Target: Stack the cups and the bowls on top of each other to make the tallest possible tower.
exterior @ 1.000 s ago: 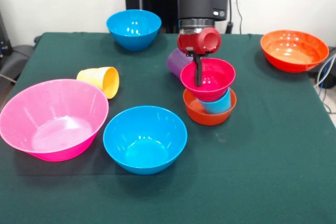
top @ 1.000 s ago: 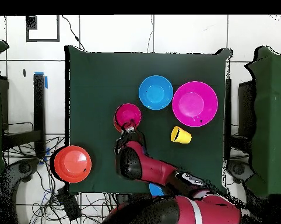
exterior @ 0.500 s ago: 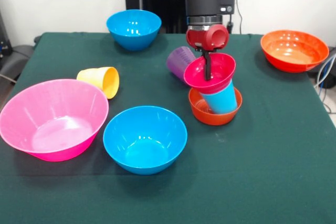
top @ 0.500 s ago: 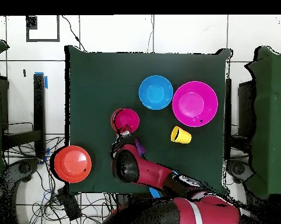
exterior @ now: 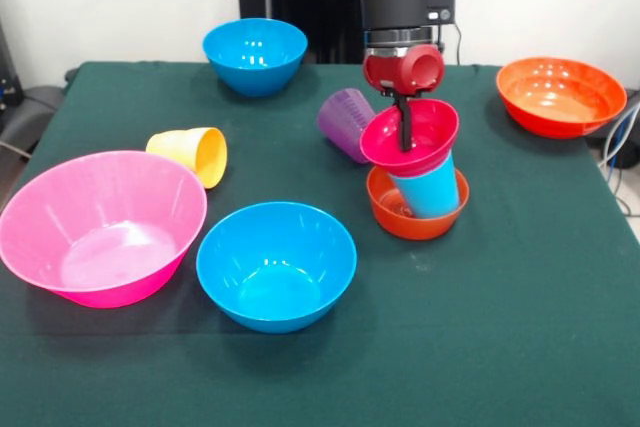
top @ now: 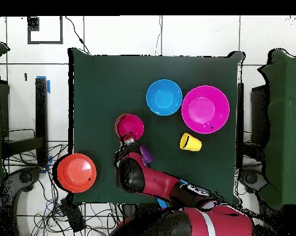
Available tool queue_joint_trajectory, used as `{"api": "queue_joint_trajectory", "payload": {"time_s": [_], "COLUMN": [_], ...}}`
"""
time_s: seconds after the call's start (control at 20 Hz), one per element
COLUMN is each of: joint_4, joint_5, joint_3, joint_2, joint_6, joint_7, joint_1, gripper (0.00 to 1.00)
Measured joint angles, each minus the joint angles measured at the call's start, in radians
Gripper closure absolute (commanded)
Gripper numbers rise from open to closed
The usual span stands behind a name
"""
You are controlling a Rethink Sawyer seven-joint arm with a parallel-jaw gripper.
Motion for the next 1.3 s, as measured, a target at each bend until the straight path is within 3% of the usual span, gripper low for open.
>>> {"api": "queue_joint_trajectory", "payload": {"time_s": [0.7, 1.2, 1.3], "joint_4": [0.000, -0.012, -0.017], "joint_5": [0.014, 0.213, 0.225], "joint_3": [0.025, -0.101, -0.116], "joint_2": [0.008, -0.038, -0.039], "joint_6": [-0.023, -0.024, -0.023], "joint_7": [0.000, 0.000, 0.000], "joint_1": [0.024, 0.249, 0.271], "gripper": [1.00, 1.00, 1.00]}}
